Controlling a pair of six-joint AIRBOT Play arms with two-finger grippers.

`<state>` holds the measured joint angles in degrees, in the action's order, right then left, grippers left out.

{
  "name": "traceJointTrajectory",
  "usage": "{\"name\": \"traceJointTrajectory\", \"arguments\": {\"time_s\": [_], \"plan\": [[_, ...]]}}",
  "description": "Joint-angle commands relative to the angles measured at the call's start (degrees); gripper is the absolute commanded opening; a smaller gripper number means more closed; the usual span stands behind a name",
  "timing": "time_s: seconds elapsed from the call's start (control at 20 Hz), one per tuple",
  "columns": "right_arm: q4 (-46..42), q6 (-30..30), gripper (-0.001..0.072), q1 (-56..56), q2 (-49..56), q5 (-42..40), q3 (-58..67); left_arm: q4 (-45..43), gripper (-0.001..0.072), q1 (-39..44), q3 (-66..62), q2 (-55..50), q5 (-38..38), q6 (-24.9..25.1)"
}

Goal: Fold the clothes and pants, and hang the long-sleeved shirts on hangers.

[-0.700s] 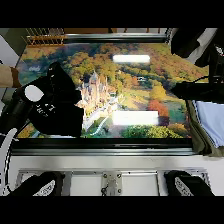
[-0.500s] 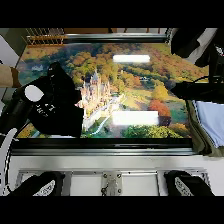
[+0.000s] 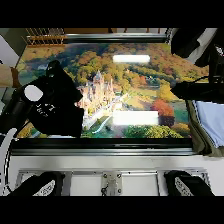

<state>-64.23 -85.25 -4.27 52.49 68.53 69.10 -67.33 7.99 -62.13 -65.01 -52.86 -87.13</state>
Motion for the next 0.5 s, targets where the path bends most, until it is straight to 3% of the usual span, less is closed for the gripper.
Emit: {"name": "traceJointTrajectory", "arguments": {"time_s": [0.0,0.15,0.45], "plan": [[0.0,0.0,0.0014,0.07,-0.02,0.02,0.0,-10.1,0.0709,-4.57,-3.34,-1.36,1.73,0.96],[0.02,-0.02,0.0014,0.07,-0.04,0.02,0.0,-17.66,0.0709,-12.83,-7.23,-6.75,-0.04,-2.89],[0.02,-0.02,0.0014,0.07,-0.02,0.02,0.0,-17.57,0.0709,-20.28,-8.22,-22.1,2.25,-4.39]]}}
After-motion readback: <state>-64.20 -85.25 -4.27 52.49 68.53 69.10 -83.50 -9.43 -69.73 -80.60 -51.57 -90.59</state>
